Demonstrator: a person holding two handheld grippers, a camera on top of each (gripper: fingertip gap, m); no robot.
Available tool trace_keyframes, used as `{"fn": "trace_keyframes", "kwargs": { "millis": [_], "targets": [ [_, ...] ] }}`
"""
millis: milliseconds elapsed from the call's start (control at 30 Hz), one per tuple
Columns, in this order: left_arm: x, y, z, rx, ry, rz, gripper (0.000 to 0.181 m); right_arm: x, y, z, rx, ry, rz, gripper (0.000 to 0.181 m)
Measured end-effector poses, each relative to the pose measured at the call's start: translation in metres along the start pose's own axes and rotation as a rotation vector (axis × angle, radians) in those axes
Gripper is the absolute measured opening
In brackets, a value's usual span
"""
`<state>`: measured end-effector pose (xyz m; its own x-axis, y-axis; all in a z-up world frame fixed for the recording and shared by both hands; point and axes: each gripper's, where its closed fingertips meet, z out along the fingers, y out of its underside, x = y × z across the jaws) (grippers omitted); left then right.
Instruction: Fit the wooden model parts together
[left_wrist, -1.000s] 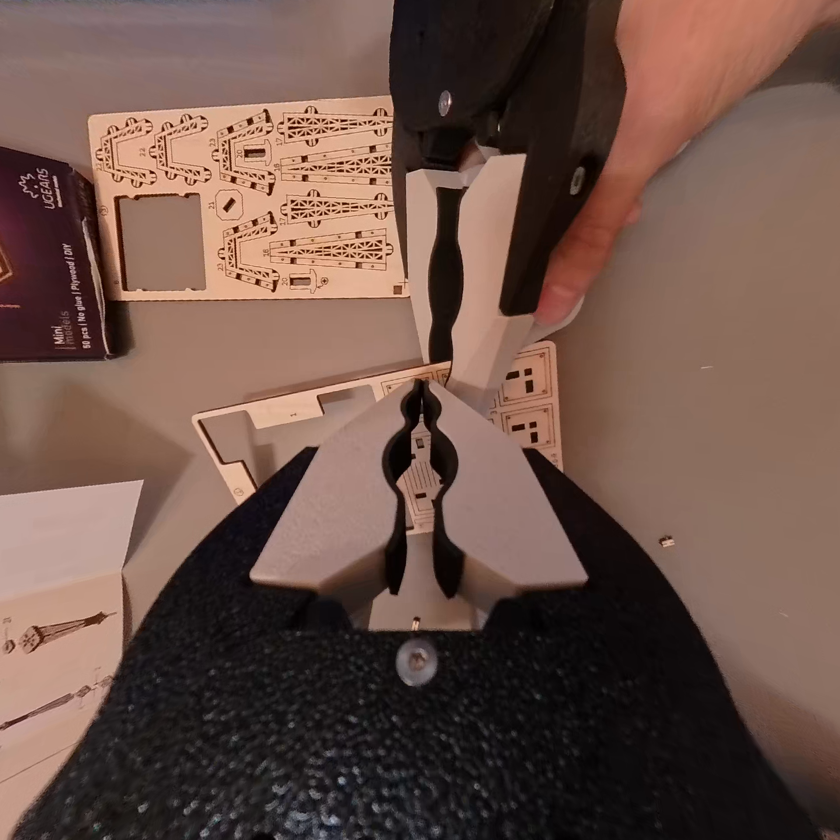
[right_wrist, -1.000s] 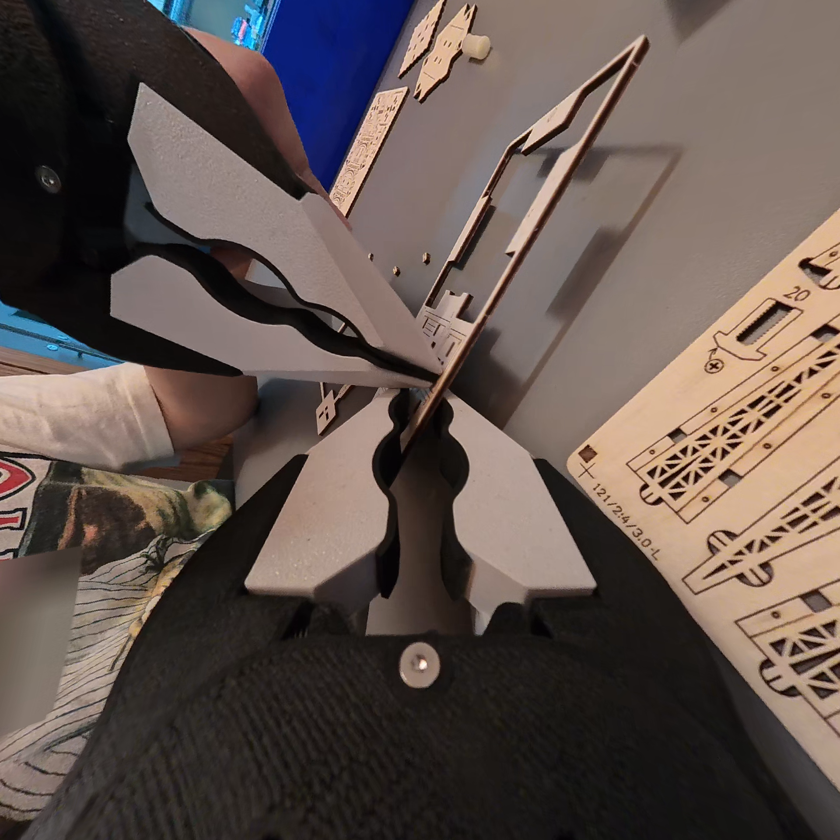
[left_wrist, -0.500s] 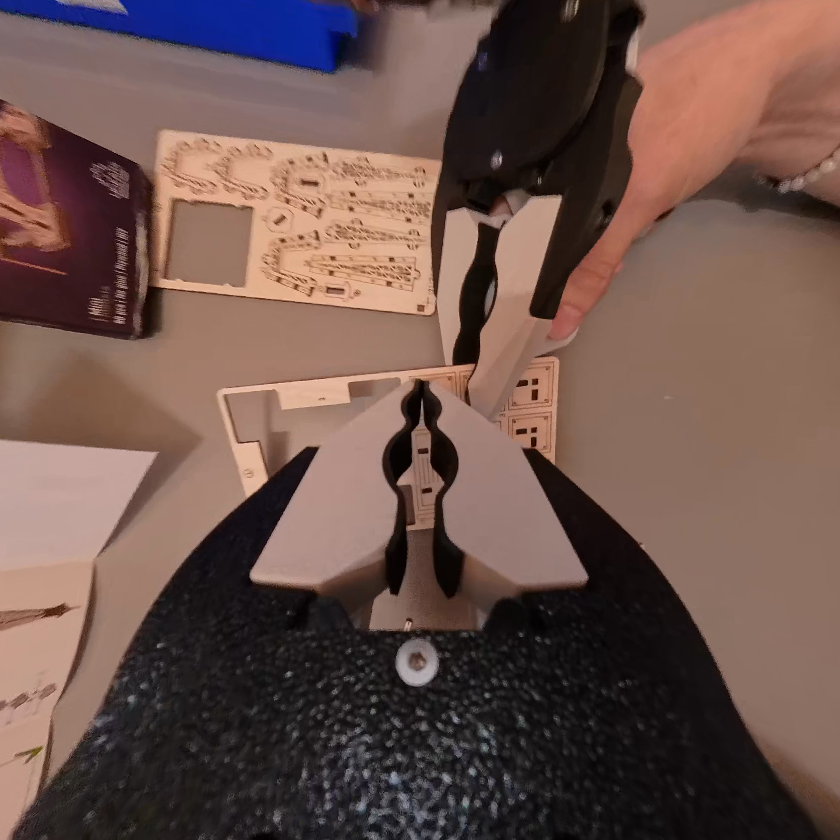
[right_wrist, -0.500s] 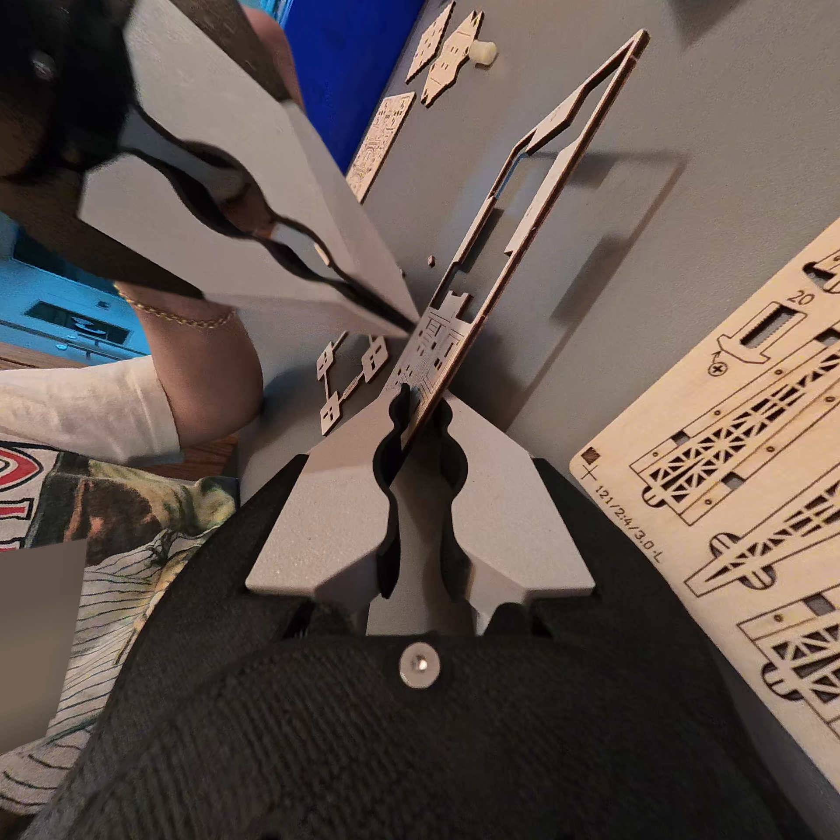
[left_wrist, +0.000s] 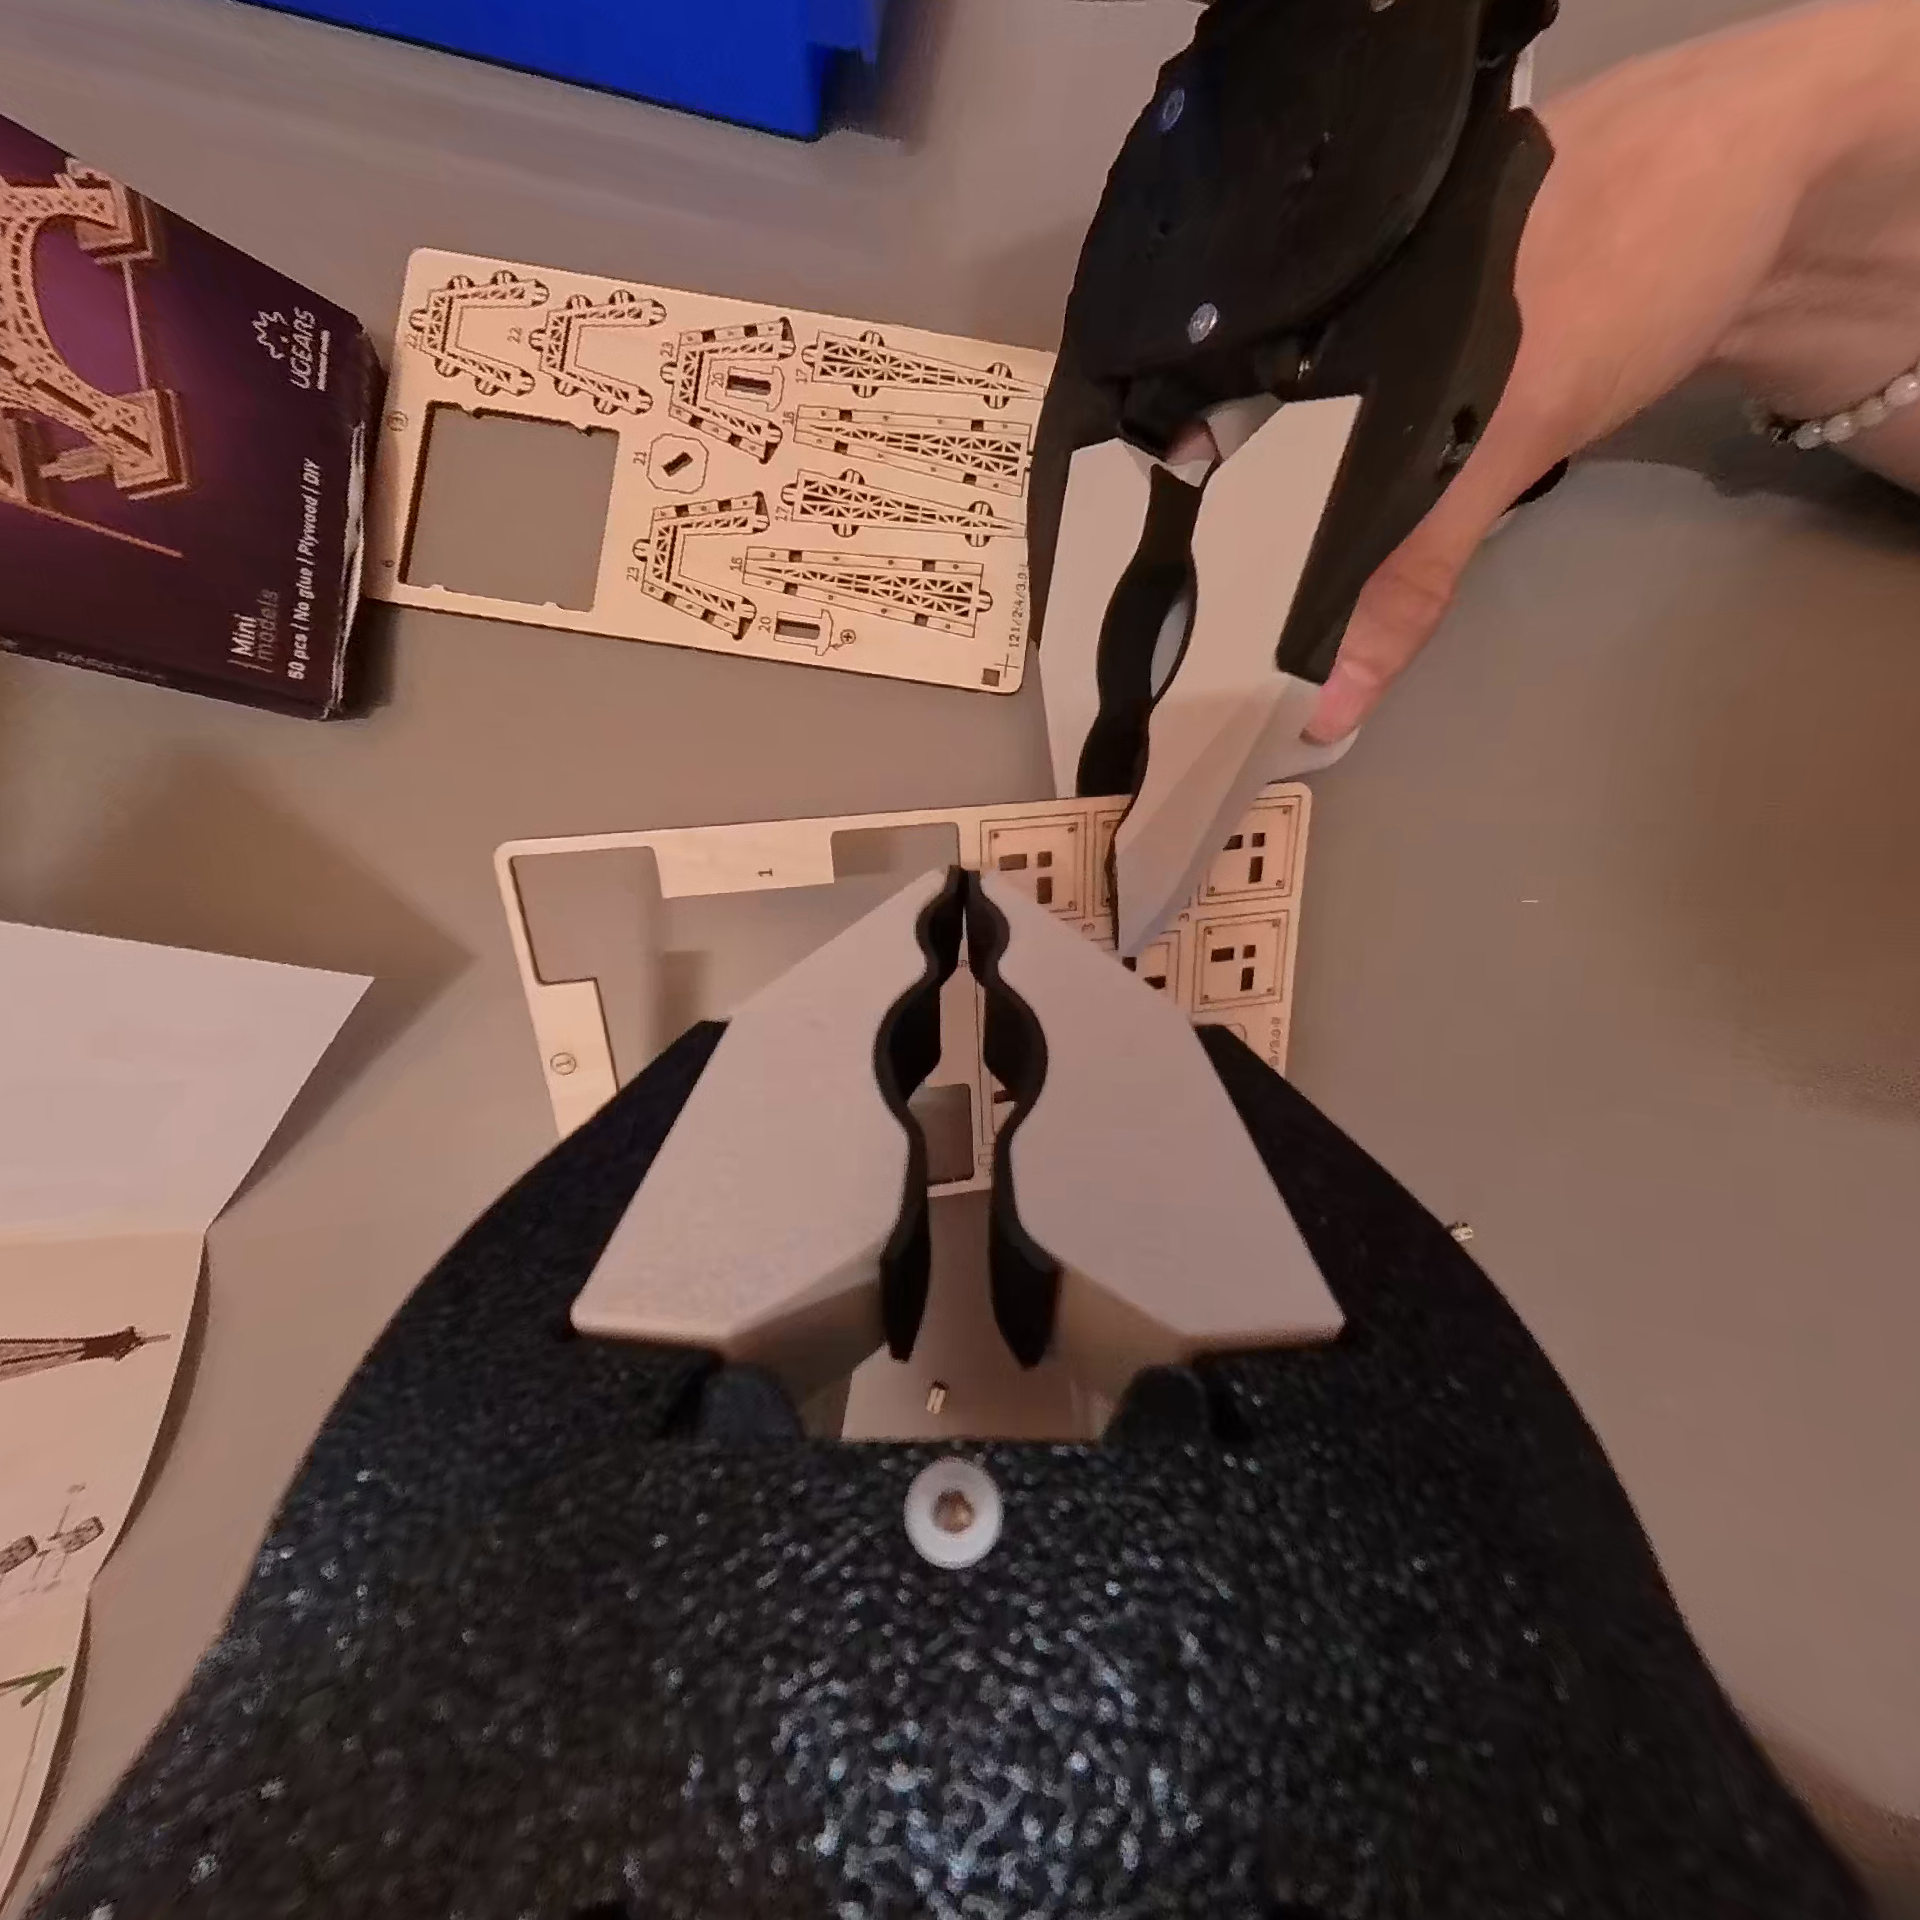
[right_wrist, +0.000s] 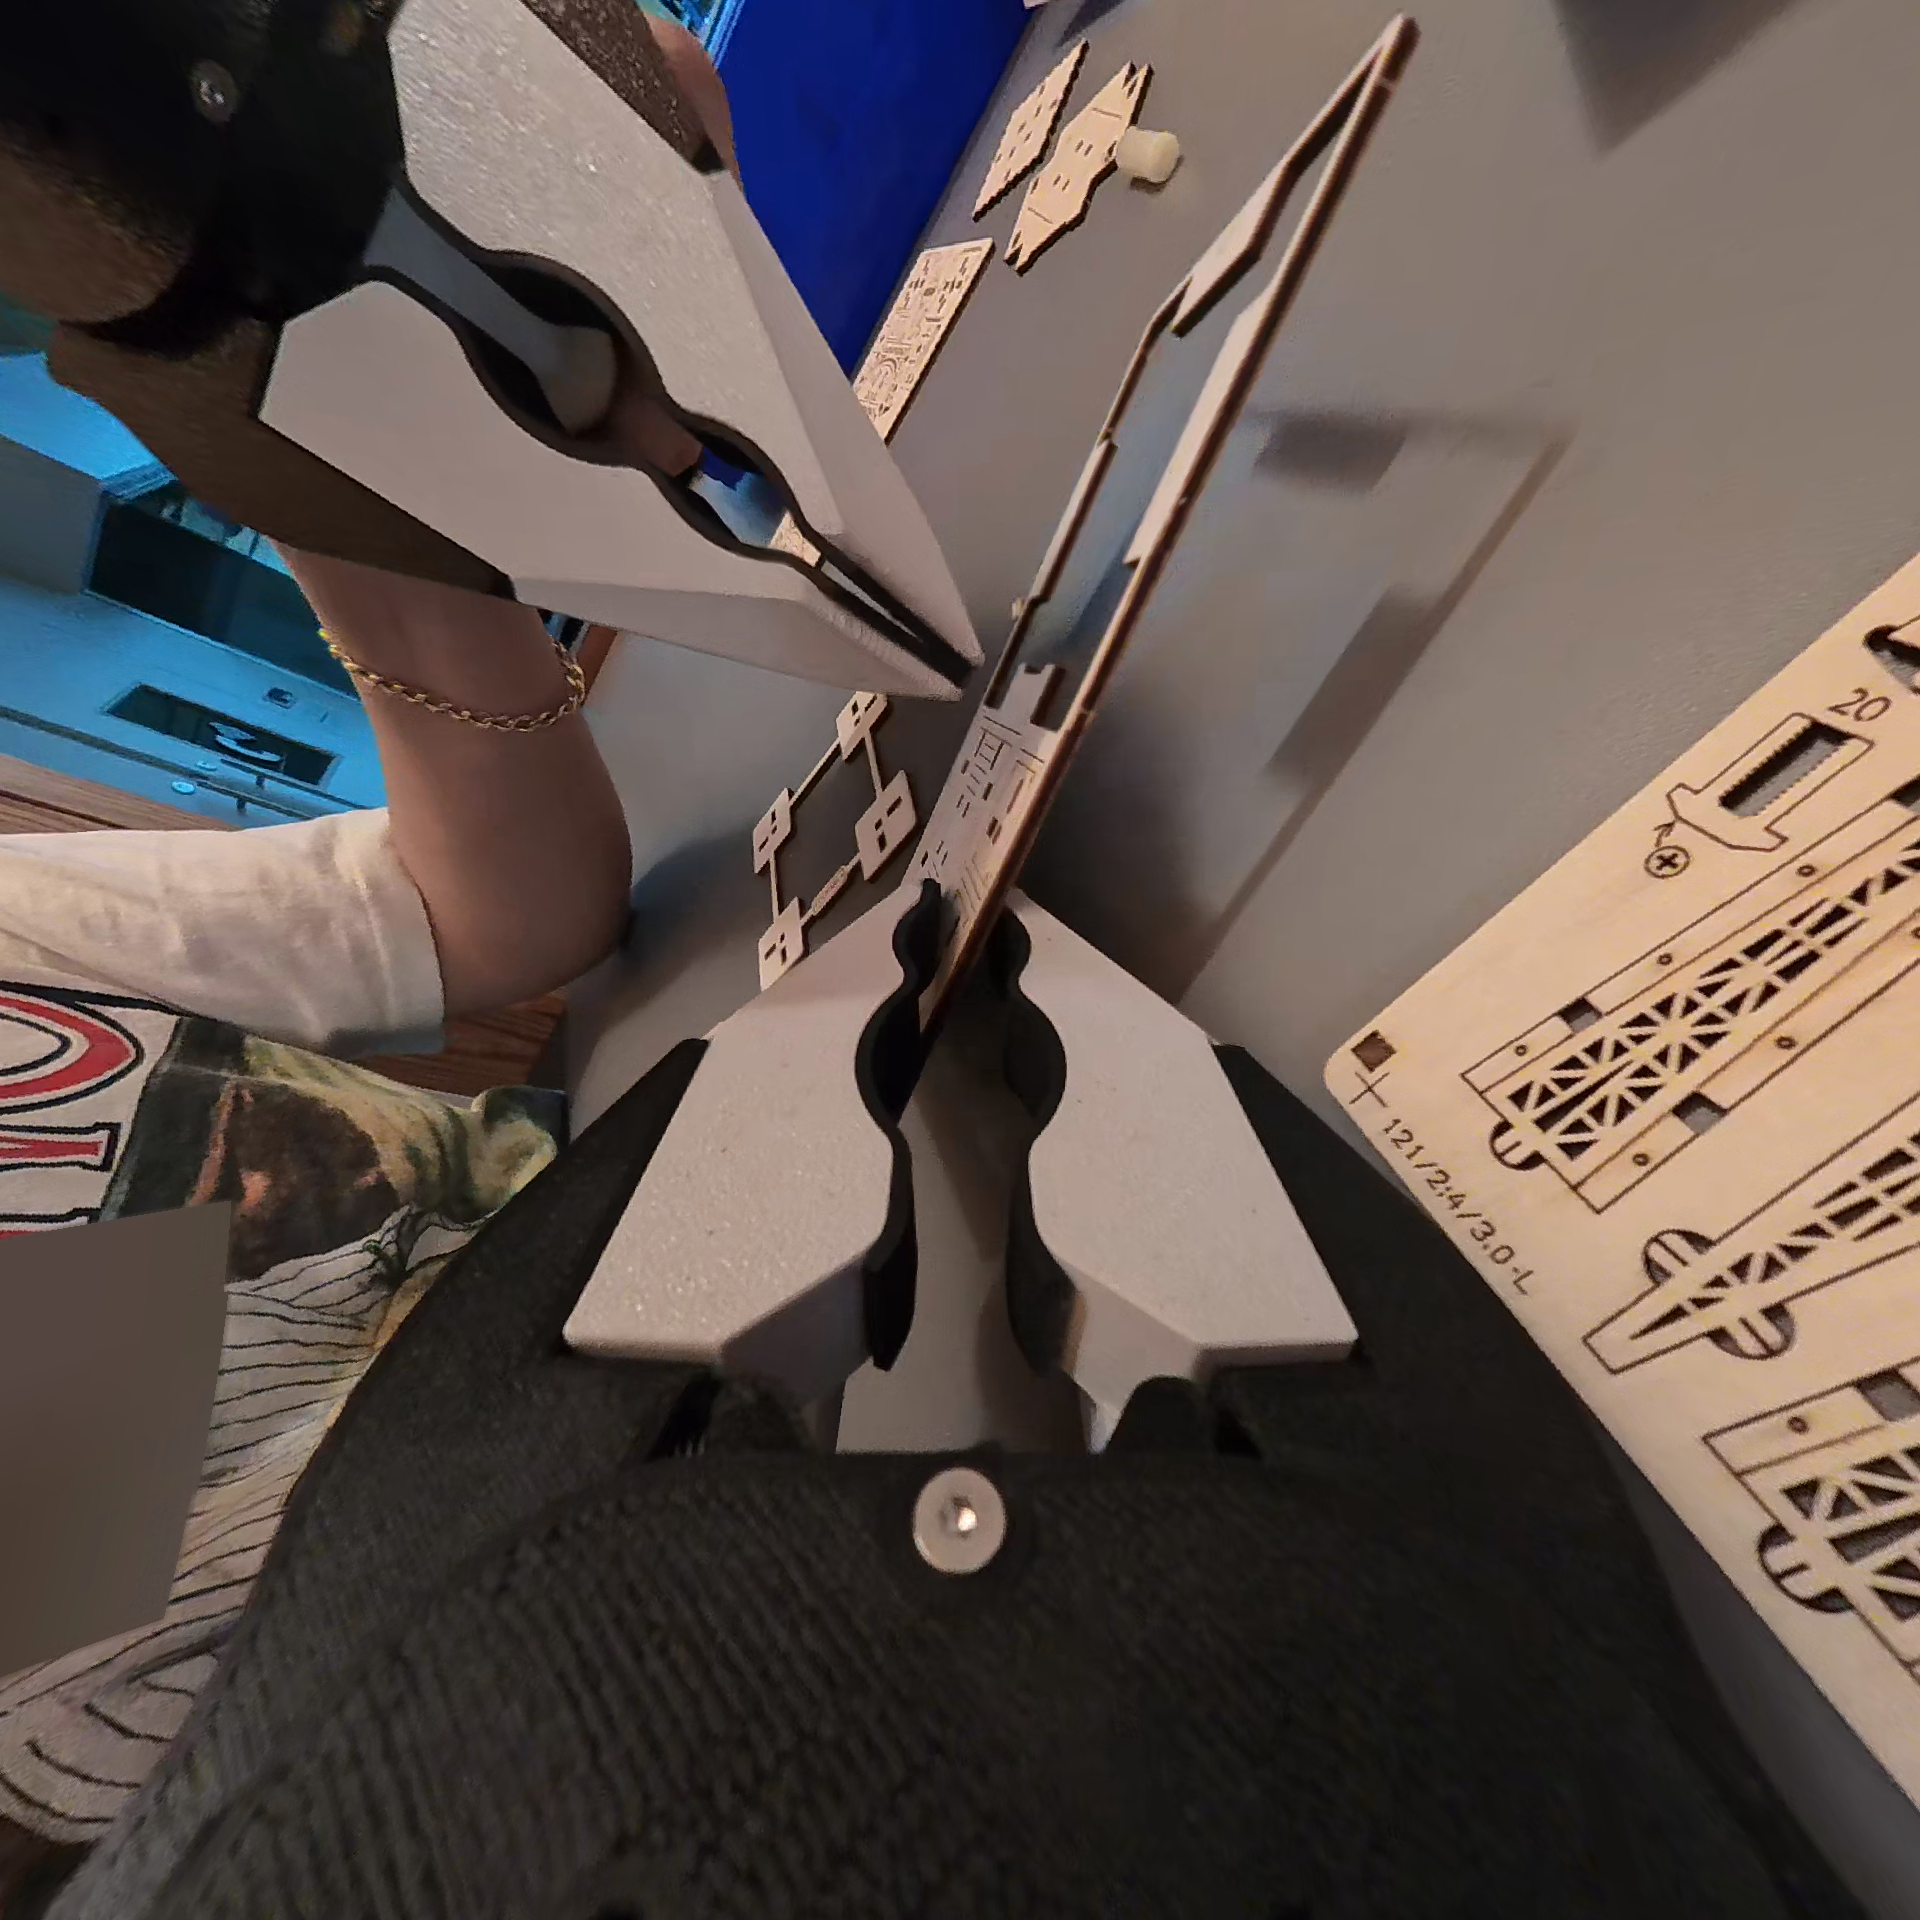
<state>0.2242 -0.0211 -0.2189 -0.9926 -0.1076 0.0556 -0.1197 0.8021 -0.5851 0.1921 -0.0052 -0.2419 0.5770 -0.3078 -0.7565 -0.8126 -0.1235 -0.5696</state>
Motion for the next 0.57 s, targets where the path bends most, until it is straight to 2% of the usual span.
{"fn": "trace_keyframes", "kwargs": {
  "millis": [33, 567],
  "targets": [
    [0.0, 0.001, 0.0, -0.002, 0.004, -0.002, 0.0, -0.001, 0.0, 0.0, 0.003, -0.005, -0.003, 0.006],
    [0.021, 0.013, 0.008, -0.057, 0.135, 0.038, 0.0, -0.001, 0.0, 0.0, 0.002, -0.013, 0.007, 0.006]
  ]
}}
